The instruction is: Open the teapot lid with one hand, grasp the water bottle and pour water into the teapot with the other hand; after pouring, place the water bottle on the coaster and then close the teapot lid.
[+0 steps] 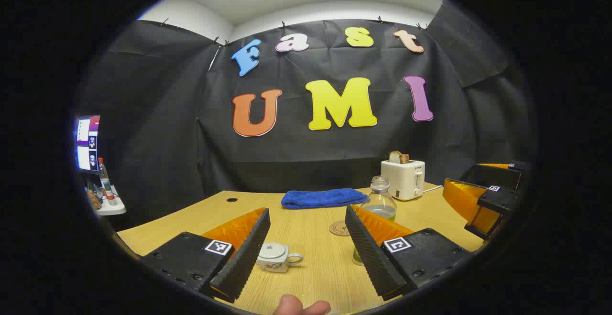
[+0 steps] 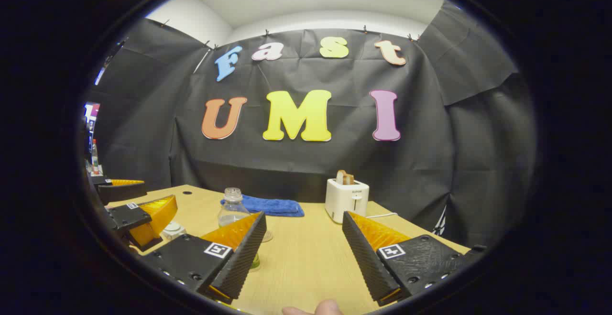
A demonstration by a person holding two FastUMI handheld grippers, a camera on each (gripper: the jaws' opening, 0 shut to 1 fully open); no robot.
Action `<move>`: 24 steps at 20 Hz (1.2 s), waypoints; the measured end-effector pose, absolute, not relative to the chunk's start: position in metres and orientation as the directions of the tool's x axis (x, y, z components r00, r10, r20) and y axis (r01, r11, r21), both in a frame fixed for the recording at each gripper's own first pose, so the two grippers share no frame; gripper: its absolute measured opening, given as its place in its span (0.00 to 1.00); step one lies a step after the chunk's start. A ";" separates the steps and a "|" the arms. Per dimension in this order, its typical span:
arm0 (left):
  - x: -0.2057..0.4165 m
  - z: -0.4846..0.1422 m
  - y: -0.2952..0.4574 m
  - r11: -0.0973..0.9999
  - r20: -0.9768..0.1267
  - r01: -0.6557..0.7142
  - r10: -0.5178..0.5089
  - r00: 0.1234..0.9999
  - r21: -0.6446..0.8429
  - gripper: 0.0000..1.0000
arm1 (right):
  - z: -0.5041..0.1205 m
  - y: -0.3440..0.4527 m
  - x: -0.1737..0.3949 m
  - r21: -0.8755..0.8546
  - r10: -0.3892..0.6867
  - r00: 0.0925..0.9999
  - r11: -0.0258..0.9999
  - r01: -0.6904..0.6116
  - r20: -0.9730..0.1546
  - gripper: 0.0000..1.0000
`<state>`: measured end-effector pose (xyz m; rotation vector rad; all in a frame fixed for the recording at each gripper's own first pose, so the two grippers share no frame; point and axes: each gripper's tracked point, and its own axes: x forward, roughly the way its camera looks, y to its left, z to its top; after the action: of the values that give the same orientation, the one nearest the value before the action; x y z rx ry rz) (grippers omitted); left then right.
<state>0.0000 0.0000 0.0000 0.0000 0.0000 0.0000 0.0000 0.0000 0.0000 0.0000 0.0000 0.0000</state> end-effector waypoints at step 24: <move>0.000 -0.005 -0.011 1.000 -0.010 0.019 -0.019 1.000 -0.003 0.99 | -0.004 -0.001 0.002 0.007 0.009 1.000 1.000 -0.009 -0.001 0.95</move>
<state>-0.0003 -0.0108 -0.0049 -0.0032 0.0100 -0.0189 0.0021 -0.0009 -0.0038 0.0073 0.0014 0.0091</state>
